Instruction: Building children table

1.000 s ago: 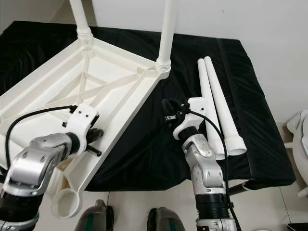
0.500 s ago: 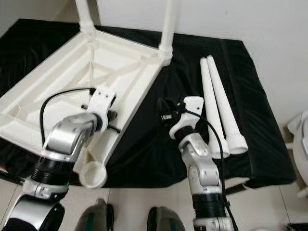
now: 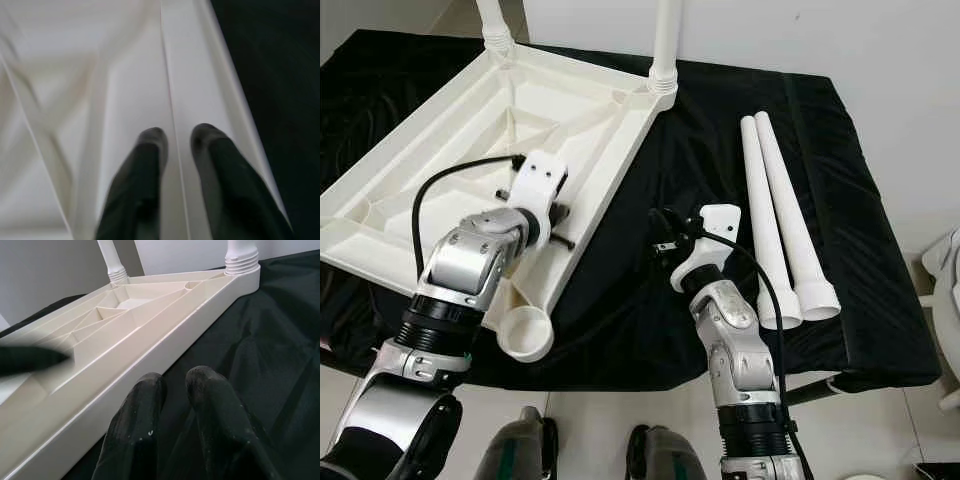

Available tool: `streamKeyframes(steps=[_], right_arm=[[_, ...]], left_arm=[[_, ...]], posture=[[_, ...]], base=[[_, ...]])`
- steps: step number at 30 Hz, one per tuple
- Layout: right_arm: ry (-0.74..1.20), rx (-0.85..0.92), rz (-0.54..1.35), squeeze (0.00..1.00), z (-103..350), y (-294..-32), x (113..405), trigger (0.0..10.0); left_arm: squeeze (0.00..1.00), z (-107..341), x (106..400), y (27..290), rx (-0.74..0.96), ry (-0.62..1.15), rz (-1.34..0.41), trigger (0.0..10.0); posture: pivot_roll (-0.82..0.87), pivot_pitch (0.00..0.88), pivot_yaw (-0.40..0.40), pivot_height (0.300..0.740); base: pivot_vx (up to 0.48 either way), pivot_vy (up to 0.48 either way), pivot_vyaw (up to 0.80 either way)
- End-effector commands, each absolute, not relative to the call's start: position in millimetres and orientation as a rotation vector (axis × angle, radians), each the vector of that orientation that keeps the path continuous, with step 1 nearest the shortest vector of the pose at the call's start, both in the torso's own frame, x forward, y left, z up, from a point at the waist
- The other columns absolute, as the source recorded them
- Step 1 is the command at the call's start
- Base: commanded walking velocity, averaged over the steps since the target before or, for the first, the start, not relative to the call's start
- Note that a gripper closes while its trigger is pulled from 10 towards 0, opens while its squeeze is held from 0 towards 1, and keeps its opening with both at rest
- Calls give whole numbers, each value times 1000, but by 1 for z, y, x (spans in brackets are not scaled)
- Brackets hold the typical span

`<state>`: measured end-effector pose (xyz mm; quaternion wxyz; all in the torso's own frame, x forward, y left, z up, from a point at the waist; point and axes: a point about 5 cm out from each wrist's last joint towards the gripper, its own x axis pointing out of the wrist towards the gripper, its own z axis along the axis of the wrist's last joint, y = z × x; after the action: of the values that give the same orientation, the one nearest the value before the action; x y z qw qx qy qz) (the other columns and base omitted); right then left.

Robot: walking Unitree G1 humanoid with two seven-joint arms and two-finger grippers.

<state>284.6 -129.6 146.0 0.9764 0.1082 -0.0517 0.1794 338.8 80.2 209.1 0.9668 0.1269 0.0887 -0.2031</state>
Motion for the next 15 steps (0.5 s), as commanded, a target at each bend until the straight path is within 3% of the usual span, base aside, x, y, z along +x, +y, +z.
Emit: streamKeyframes(steps=[1, 6, 7, 15], right_arm=[[-109, 214, 352, 0, 145, -132, 282, 10000], [-108, 214, 352, 0, 145, -131, 282, 10000], [-105, 216, 355, 0, 144, -129, 282, 10000], [-103, 217, 360, 0, 142, -126, 281, 10000]], left_arm=[[1000, 215, 335, 75, 246, 129, -421, 10000], [1000, 219, 333, 74, 218, 86, -445, 10000], [0, 226, 329, 78, 199, 37, -483, 10000], [0, 229, 317, 93, 198, -26, -566, 10000]], posture=[[27, 69, -23, 740], [27, 69, -23, 740], [44, 70, -22, 740], [57, 68, -21, 740]], base=[[0, 0, 0], [0, 0, 0], [0, 0, 0], [0, 0, 0]])
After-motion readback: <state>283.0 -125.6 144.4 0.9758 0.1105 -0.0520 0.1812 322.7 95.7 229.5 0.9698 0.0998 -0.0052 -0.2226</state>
